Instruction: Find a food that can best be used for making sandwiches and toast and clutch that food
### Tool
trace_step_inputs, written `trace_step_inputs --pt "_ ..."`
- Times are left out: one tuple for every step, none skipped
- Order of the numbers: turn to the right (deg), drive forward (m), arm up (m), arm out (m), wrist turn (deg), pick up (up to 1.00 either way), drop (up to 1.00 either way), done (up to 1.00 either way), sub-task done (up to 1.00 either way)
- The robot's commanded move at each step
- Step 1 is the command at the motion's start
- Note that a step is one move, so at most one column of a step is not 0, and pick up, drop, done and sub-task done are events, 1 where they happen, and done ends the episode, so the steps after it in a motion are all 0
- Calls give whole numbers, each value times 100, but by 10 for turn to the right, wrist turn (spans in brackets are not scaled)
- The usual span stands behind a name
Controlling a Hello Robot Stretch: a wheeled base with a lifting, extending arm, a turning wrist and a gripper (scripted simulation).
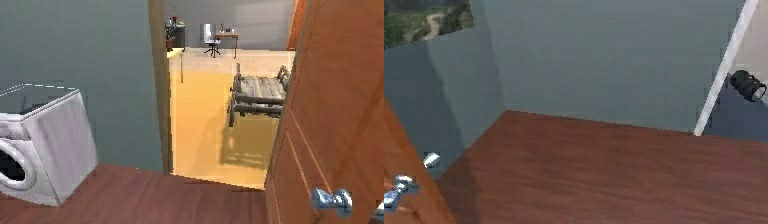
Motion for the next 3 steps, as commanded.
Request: trace_step_inputs --pt "0 40 0 0 0 0 0 0 0" --pt "0 100 0 0 0 0 0 0 0" --pt "120 0 0 0 0 0 0 0 0"
